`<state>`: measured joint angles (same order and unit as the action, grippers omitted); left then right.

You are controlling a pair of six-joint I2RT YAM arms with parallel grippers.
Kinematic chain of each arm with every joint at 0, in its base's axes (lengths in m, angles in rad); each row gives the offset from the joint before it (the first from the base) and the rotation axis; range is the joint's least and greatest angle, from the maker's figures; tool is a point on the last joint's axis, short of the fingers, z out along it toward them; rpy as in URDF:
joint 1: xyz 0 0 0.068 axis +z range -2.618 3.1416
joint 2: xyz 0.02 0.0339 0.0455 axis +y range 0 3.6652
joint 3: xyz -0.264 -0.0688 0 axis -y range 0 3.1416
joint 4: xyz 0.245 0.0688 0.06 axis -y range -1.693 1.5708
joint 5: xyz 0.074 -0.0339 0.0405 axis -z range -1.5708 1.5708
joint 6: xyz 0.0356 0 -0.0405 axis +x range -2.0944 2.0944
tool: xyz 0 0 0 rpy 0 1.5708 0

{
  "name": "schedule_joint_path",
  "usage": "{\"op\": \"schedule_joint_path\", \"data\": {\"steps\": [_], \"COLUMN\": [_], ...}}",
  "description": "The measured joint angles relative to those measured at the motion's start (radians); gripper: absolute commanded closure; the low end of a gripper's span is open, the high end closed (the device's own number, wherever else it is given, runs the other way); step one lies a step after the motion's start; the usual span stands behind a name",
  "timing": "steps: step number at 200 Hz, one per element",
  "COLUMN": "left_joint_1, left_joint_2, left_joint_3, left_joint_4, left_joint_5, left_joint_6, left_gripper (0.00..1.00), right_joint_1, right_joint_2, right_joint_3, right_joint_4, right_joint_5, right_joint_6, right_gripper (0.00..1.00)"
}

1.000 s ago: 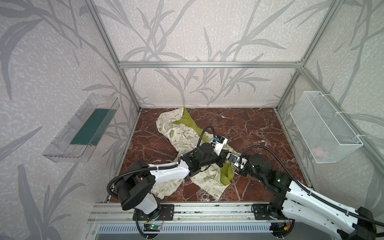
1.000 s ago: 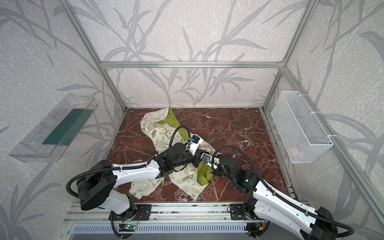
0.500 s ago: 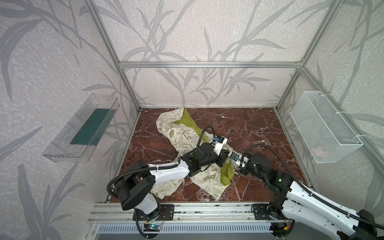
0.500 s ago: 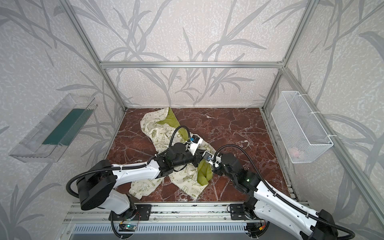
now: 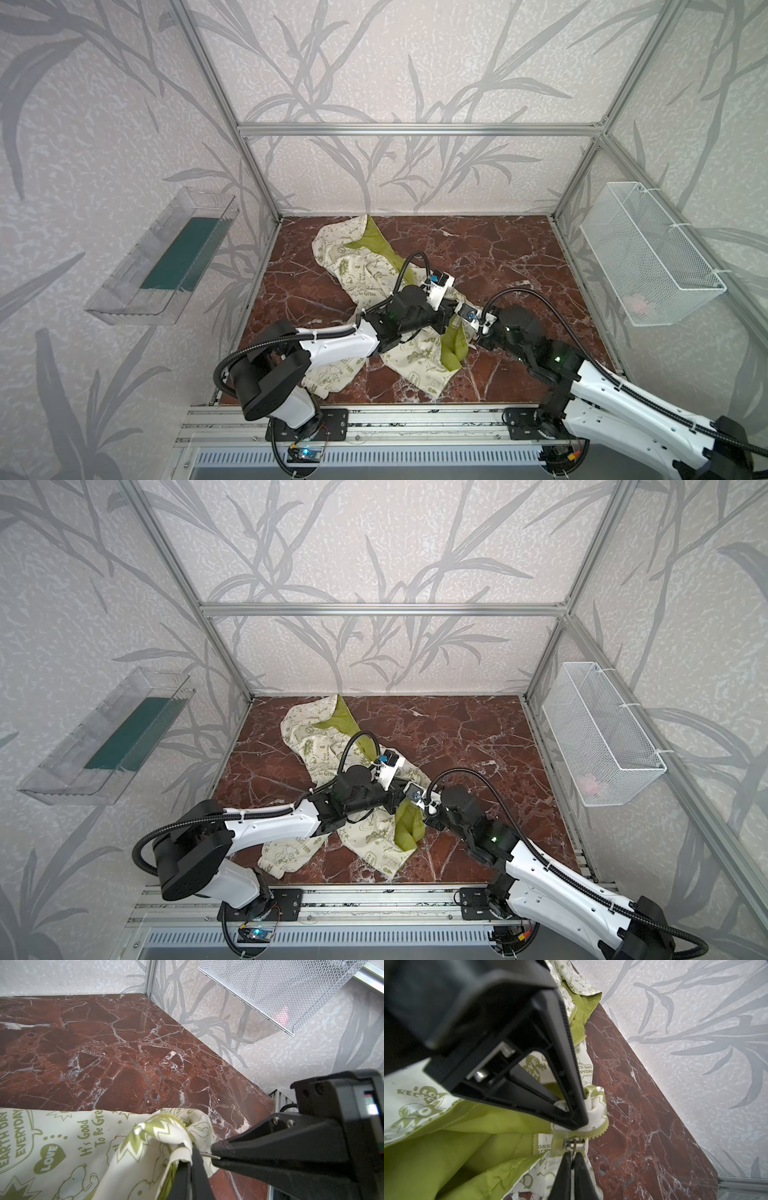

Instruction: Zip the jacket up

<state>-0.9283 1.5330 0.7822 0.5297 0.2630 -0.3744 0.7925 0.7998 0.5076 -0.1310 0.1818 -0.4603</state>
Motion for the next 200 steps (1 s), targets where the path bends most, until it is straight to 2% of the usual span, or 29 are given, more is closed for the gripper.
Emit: {"op": "schedule_joint_path", "data": {"steps": [44,60,76,140,200], "left_joint_1": [0.0,0.0,0.0,0.0,0.002], "left_joint_2": [0.0,0.0,0.0,-0.047,-0.106], "left_joint_3": [0.0,0.0,0.0,-0.005,0.004], "left_joint_4": [0.0,0.0,-0.002,-0.068,-0.162], "left_joint_5": [0.0,0.0,-0.001,-0.02,-0.037], "left_joint_6": [0.0,0.0,0.0,0.015,0.026], "left_gripper": [1.0,1.0,1.0,1.0,1.0], "right_joint_1": [-0.002,-0.005,-0.01,-0.024,-0.048], "right_joint_2": [0.012,0.02,0.029,0.014,0.031], "right_joint_3": [0.0,0.0,0.001,0.004,0.043], "right_joint_4": [0.012,0.019,0.024,0.029,0.045], "right_joint_5": [-0.007,-0.008,-0.008,-0.01,-0.074], "right_joint_6": [0.0,0.0,-0.001,-0.003,0.047], "right_gripper": [0.9,0.92,1.0,1.0,1.0]}}
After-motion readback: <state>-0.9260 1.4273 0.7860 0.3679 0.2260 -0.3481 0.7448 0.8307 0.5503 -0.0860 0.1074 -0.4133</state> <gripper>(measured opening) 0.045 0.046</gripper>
